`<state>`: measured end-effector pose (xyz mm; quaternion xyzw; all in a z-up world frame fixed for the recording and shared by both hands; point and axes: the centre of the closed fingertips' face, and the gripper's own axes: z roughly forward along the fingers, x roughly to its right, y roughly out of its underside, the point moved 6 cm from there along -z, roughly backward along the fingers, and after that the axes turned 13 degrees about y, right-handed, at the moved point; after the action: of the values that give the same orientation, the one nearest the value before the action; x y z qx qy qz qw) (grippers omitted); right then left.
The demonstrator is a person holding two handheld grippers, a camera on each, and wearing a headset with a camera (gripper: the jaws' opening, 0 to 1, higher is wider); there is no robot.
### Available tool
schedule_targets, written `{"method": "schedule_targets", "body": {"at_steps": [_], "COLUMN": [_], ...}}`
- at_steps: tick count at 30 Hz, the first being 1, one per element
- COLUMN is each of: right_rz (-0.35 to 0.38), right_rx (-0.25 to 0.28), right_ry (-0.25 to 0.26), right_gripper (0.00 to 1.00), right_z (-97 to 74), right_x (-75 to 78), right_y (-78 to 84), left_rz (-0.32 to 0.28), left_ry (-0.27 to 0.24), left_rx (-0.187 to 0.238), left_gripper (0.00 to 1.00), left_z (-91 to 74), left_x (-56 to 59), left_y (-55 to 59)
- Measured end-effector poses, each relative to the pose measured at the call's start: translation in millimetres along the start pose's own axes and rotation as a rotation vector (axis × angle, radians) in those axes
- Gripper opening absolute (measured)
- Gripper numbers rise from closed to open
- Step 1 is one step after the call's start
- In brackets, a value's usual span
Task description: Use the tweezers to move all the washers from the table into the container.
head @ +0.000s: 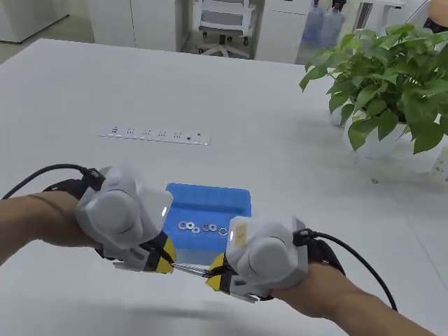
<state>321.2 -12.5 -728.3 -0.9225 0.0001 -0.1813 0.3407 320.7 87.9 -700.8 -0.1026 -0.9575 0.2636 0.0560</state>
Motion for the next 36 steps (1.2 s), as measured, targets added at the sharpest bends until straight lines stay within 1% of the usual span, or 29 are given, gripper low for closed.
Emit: {"method": "schedule_targets", "body": {"at_steps": [9, 11, 16, 23, 26, 28, 32, 36], "right_rz": [0.017, 0.032, 0.044, 0.071, 0.065, 0.077, 0.083, 0.09], "right_rx": [-0.034, -0.042, -0.051, -0.066, -0.071, -0.074, -0.077, -0.075], "right_ry": [-0.033, -0.046, -0.053, -0.066, -0.066, -0.074, -0.073, -0.074], "right_gripper": [0.07, 0.07, 0.08, 0.1, 0.1, 0.1, 0.12, 0.12], "right_z": [10.7, 13.0, 18.9, 26.9, 28.2, 29.2, 29.5, 29.4], "right_x": [-7.3, -9.0, -10.0, -9.8, -9.4, -8.5, -4.0, -3.6], "right_y": [16.4, 19.3, 23.4, 27.2, 27.9, 29.1, 30.0, 29.4], "left_rz": [-0.024, -0.035, -0.054, -0.074, -0.078, -0.085, -0.096, -0.102], "left_ry": [0.011, 0.013, 0.012, 0.015, 0.015, 0.017, 0.023, 0.032], "left_rx": [0.01, 0.013, 0.021, 0.02, 0.015, 0.014, 0.014, 0.004], "left_gripper": [0.07, 0.07, 0.07, 0.07, 0.07, 0.07, 0.07, 0.07], "left_z": [22.6, 26.5, 31.8, 39.2, 42.7, 44.5, 47.7, 50.7], "left_x": [0.3, 0.5, -1.1, -4.2, -4.5, -5.3, -6.6, -8.2], "left_y": [6.5, 8.4, 13.3, 20.4, 22.3, 23.2, 24.5, 26.4]}}
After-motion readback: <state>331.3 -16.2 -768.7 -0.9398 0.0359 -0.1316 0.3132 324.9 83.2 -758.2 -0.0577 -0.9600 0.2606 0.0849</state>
